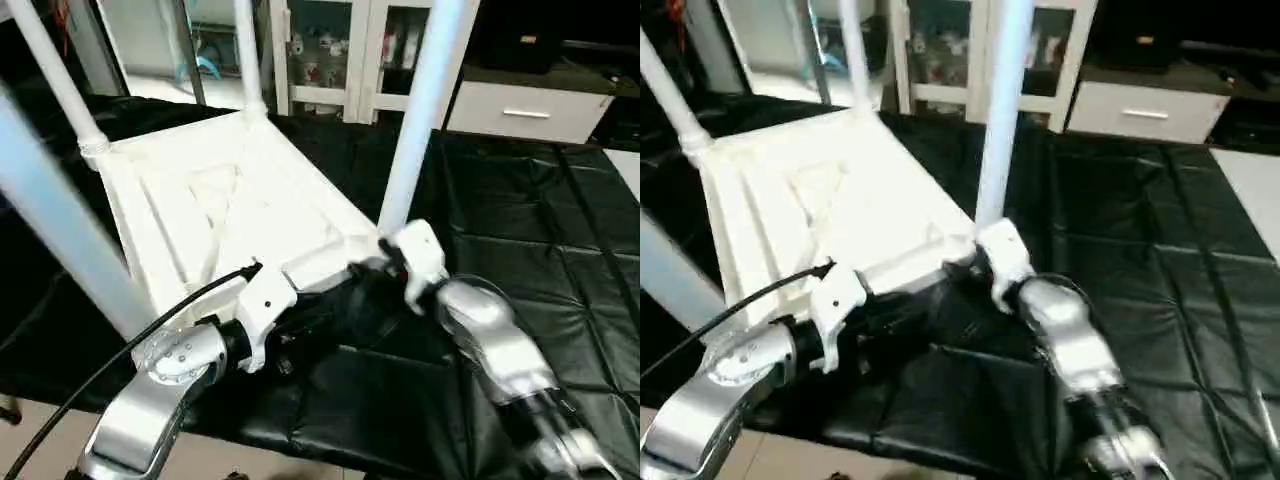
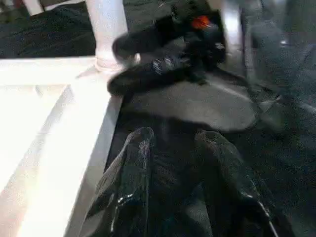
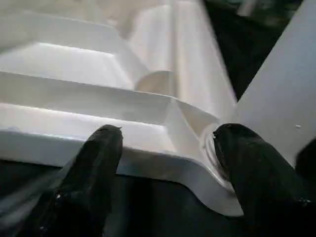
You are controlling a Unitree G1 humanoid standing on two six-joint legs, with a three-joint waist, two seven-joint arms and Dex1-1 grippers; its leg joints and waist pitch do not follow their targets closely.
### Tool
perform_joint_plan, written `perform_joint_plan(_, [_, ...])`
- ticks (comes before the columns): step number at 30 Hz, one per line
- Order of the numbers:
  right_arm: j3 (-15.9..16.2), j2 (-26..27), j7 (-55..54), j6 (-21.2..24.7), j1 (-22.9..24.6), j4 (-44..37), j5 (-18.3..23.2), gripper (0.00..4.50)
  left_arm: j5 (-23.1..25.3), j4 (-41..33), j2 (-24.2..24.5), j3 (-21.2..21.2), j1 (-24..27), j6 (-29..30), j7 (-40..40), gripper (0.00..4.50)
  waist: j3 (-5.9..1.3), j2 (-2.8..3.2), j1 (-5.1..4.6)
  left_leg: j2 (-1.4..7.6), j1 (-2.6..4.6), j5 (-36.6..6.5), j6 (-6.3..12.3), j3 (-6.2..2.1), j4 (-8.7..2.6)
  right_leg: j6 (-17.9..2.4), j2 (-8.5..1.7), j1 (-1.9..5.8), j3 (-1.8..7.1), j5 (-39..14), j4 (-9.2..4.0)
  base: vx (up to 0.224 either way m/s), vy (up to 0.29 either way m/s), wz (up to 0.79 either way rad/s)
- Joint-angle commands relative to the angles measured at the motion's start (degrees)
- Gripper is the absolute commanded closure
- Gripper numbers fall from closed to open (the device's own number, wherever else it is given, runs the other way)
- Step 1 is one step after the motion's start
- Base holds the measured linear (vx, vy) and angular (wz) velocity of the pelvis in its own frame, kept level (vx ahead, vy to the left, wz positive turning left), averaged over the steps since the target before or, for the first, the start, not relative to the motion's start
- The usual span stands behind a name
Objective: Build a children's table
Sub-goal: Rotate leg to tighten
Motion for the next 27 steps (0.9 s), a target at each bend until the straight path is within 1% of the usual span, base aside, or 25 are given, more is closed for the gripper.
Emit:
perform_joint_plan(1, [-0.83, 0.16, -3.9, -0.86, -1.03, 3.51, -1.92, 1.07, 0.9, -1.65, 0.39, 0.5, 0.87, 1.07, 1.22, 2.9, -3.23, 0.25, -0.18, 0.32, 0.99, -22.04, -0.21, -0.11, -4.28, -4.66, -1.88, 2.12, 1.53, -30.12, -5.88, 0.0, 0.0, 0.0])
perform_joint_plan(2, [-2.15, 1.27, -7.21, -2.25, -3.08, 7.2, -1.91, 1.07, 0.93, -2.2, -0.27, 0.84, 1.79, 1.03, 2.32, 2.9, -3.19, 0.43, -0.25, 0.27, 0.98, -22.91, -0.27, -0.18, -4.32, -4.8, -1.9, 2.15, 1.41, -30.06, -5.94, 0.0, 0.0, 0.0])
perform_joint_plan(3, [-4.44, 2.74, -12.51, -4.56, -6.56, 12.96, -1.7, 1.07, 0.57, -3.27, -1.7, 1.59, 3.59, 0.81, 4.44, 2.9, -3.21, 0.2, -0.8, 0.3, 0.45, -23.34, -0.55, -0.51, -4.46, -5.36, -2.22, 2.54, 1.13, -30.32, -5.54, 0.0, 0.0, 0.0])
perform_joint_plan(4, [-5.31, 3.23, -14.5, -5.44, -7.91, 15.12, -1.6, 1.07, 0.42, -3.69, -2.26, 1.9, 4.33, 0.65, 5.29, 2.9, -3.35, 0.45, -0.91, 0.33, 0.42, -23.67, -0.7, -0.65, -4.46, -4.89, -2.09, 2.77, 0.96, -30.07, -5.52, 0.0, 0.0, 0.0])
perform_joint_plan(5, [-5.85, 3.43, -16.11, -6.63, -9.16, 17.29, -1.79, 1.07, 0.26, -4.27, -2.62, 2.1, 5.08, 0.81, 6.23, 2.9, -3.4, 0.01, -0.82, 0.42, 0.76, -23.6, -0.48, -0.42, -4.42, -4.71, -1.94, 2.5, 1.04, -29.54, -5.88, 0.0, 0.0, 0.0])
perform_joint_plan(6, [-5.85, 3.43, -16.11, -6.63, -9.16, 17.29, -1.79, 1.07, 0.26, -4.27, -2.62, 2.1, 5.08, 0.81, 6.23, 2.9, -3.4, 0.01, -0.82, 0.42, 0.76, -23.6, -0.48, -0.42, -4.42, -4.71, -1.94, 2.5, 1.04, -29.54, -5.88, 0.0, 0.0, 0.0])
perform_joint_plan(7, [-7.3, 3.85, -20.18, -10.52, -12.02, 22.41, -1.81, 1.07, 0.75, -5.11, -2.89, 2.93, 7.02, 0.08, 7.85, 2.9, -3.35, 0.11, -0.52, 0.37, 1.12, -23.7, -0.36, -0.12, -4.22, -5.59, -1.79, 1.93, 1.35, -27.2, -5.59, 0.0, 0.0, 0.0])
perform_joint_plan(8, [-7.3, 3.85, -20.18, -10.52, -12.02, 22.41, -1.81, 1.07, 0.75, -5.11, -2.89, 2.93, 7.02, 0.08, 7.85, 2.9, -3.29, -0.35, -0.72, 0.23, 0.51, -23.57, -0.25, -0.27, -4.4, -5.48, -1.78, 2.55, 1.12, -27.51, -5.29, 0.0, 0.0, 0.0])
perform_joint_plan(9, [-8.07, 4.14, -22.07, -12.74, -13.49, 24.99, -1.72, 1.07, 1.02, -5.44, -2.92, 3.43, 8.04, -0.63, 8.68, 2.9, -3.53, -0.22, -0.53, 0.27, 0.69, -22.95, -0.12, -0.16, -4.23, -5.3, -1.94, 2.33, 1.27, -27.08, -5.21, 0.0, 0.0, 0.0])
perform_joint_plan(10, [-8.55, 4.29, -23.16, -14.11, -14.35, 26.51, -1.62, 1.07, 1.22, -5.59, -2.96, 3.7, 8.64, -1.13, 9.19, 2.9, -3.42, -1.04, -0.7, 0.19, 0.49, -22.63, 0.19, -0.04, -4.29, -5.0, -1.77, 2.44, 1.23, -27.14, -5.45, 0.0, 0.0, 0.0])
perform_joint_plan(11, [-8.78, 4.47, -24.11, -15.3, -14.87, 27.31, -1.69, 1.07, 0.88, -6.02, -2.92, 4.09, 9.66, -1.7, 9.15, 2.9, -3.53, -1.3, -0.56, 0.19, 0.3, -21.85, 0.42, -0.02, -4.28, -4.79, -1.85, 2.6, 1.27, -26.91, -5.26, 0.0, 0.0, 0.0])
perform_joint_plan(12, [-8.95, 4.6, -24.78, -16.15, -15.25, 27.88, -1.74, 1.07, 0.64, -6.33, -2.9, 4.37, 10.38, -2.1, 9.12, 2.9, -3.63, -0.95, -0.42, 0.27, 0.33, -21.32, 0.42, -0.06, -4.2, -5.02, -2.12, 2.48, 1.43, -26.4, -5.01, 0.0, 0.0, 0.0])
perform_joint_plan(13, [-10.39, 5.7, -23.12, -19.53, -16.27, 29.09, 0.19, 1.07, -0.98, -8.66, -2.12, 4.98, 13.84, -3.32, 7.56, 2.9, -3.74, -1.11, -0.43, 0.42, 0.17, -20.88, 0.5, -0.07, -4.27, -5.47, -2.23, 2.58, 1.55, -25.1, -4.81, 0.0, 0.0, 0.0])
perform_joint_plan(14, [-10.39, 5.7, -23.12, -19.53, -16.27, 29.09, 0.19, 1.07, -0.98, -8.66, -2.12, 4.98, 13.84, -3.32, 7.56, 2.9, -3.77, -1.09, -0.64, 0.57, -0.35, -19.87, 0.57, -0.2, -4.52, -5.85, -2.1, 2.94, 1.56, -22.9, -4.37, 0.0, 0.0, 0.0])
perform_joint_plan(15, [-11.3, 6.26, -21.58, -20.88, -16.76, 29.86, 1.44, 1.07, -1.66, -9.76, -1.97, 5.13, 15.08, -3.56, 7.12, 2.9, -3.8, -1.9, -0.66, 0.56, -0.37, -19.72, 0.97, 0.0, -4.46, -5.9, -1.97, 2.89, 1.56, -22.35, -4.45, 0.0, 0.0, 0.0])
perform_joint_plan(16, [-11.98, 6.89, -16.84, -21.05, -16.44, 28.92, 3.65, 1.07, -3.24, -11.47, -1.78, 5.34, 16.79, -3.63, 6.09, 2.9, -3.87, -1.59, -0.36, 0.61, -0.02, -19.6, 1.08, 0.06, -4.33, -6.24, -2.0, 2.67, 1.68, -21.49, -4.19, 0.0, 0.0, 0.0])
perform_joint_plan(17, [-12.41, 7.34, -12.97, -21.47, -16.37, 28.71, 5.27, 1.07, -4.53, -12.78, -1.59, 5.48, 18.04, -3.6, 5.54, 2.9, -3.83, -1.64, -0.33, 0.83, 0.26, -19.62, 2.01, 0.34, -4.3, -7.91, -1.77, 2.44, 1.97, -18.42, -3.93, 0.0, 0.0, 0.0])
perform_joint_plan(18, [-12.32, 7.44, -11.22, -21.58, -16.13, 28.25, 5.8, 1.07, -5.12, -13.3, -1.49, 5.65, 18.67, -3.64, 5.27, 2.9, -3.75, -1.59, -0.26, 0.9, 0.02, -19.2, 2.07, 0.28, -4.41, -8.26, -1.8, 2.6, 2.0, -17.64, -3.78, 0.0, 0.0, 0.0])
perform_joint_plan(19, [-11.39, 7.36, -5.77, -21.77, -14.78, 26.1, 7.04, 1.07, -6.53, -14.44, -0.8, 6.37, 20.91, -5.11, 4.2, 2.9, -3.84, -1.69, -0.22, 0.86, 0.12, -18.54, 2.42, 0.38, -4.36, -9.08, -1.63, 2.71, 2.02, -15.34, -3.63, 0.0, 0.0, 0.0])
perform_joint_plan(20, [-11.18, 7.26, -5.06, -21.76, -14.49, 25.71, 7.17, 1.07, -6.49, -14.51, -0.58, 6.52, 21.25, -5.61, 4.03, 2.9, -3.84, -1.69, -0.22, 0.86, 0.12, -18.54, 2.42, 0.38, -4.36, -9.08, -1.63, 2.71, 2.02, -15.34, -3.63, 0.0, 0.0, 0.0])
perform_joint_plan(21, [-9.9, 6.43, -1.41, -21.46, -12.56, 22.86, 7.72, 1.07, -6.57, -14.96, 0.66, 7.56, 23.21, -8.4, 2.87, 2.9, -3.84, -1.91, -0.22, 0.79, -0.46, -16.93, 3.04, 0.25, -4.51, -8.82, -1.7, 3.34, 2.0, -14.42, -3.58, 0.0, 0.0, 0.0])
perform_joint_plan(22, [-8.6, 5.35, 1.64, -20.45, -10.48, 19.67, 8.15, 1.07, -7.16, -15.52, 1.51, 8.87, 24.91, -10.04, 1.76, 2.9, -3.85, -1.99, -0.36, 0.95, -0.48, -16.68, 3.16, 0.27, -4.49, -8.69, -1.74, 3.29, 2.05, -14.4, -3.49, 0.0, 0.0, 0.0])
perform_joint_plan(24, [-8.22, 4.81, 3.19, -20.27, -9.33, 18.11, 8.51, 1.07, -7.61, -15.71, 1.88, 9.66, 25.79, -10.64, 1.34, 2.9, -3.79, -2.07, -0.37, 1.0, -0.21, -16.58, 3.21, 0.42, -4.47, -8.65, -1.72, 3.05, 2.16, -15.71, -3.74, 0.0, 0.0, 0.0])
perform_joint_plan(25, [-7.84, 4.12, 4.74, -19.75, -7.72, 15.66, 9.21, 1.07, -7.94, -15.73, 2.28, 10.58, 26.64, -11.28, 0.94, 2.9, -3.76, -2.39, -0.26, 0.94, -0.17, -16.55, 3.23, 0.46, -4.43, -8.51, -1.72, 3.1, 2.18, -16.82, -3.81, 0.0, 0.0, 0.0])
perform_joint_plan(27, [-7.94, 3.25, 7.07, -18.35, -5.66, 12.41, 10.44, 1.07, -8.12, -15.72, 2.41, 11.84, 27.28, -12.12, 1.03, 2.9, -3.44, -2.3, -0.08, 1.1, -0.03, -18.03, 2.71, 0.41, -4.68, -7.81, -1.66, 2.85, 2.27, -19.47, -4.07, 0.0, 0.0, 0.0])
